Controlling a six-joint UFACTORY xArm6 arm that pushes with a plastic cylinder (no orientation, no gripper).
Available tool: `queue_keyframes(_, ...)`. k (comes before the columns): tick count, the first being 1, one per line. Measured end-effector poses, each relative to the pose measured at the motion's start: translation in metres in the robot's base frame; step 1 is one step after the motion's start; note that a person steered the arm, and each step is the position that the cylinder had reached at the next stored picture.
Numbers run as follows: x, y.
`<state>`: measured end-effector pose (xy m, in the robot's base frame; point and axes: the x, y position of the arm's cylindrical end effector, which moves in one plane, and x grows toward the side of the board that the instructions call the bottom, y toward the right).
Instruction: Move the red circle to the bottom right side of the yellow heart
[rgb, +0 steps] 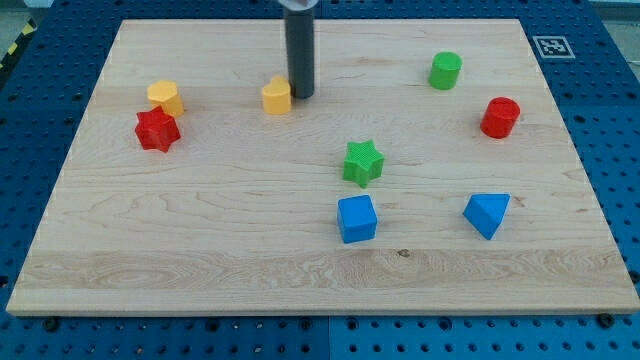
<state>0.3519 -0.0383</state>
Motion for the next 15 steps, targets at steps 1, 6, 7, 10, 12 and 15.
queue_keyframes(1,0.021,-0.025)
queue_keyframes(6,0.093,0.161)
queue_keyframes(7,0.134,0.235)
queue_keyframes(10,0.066,0.367)
queue_keyframes(12,0.045,0.289)
queue_keyframes(15,0.045,0.168)
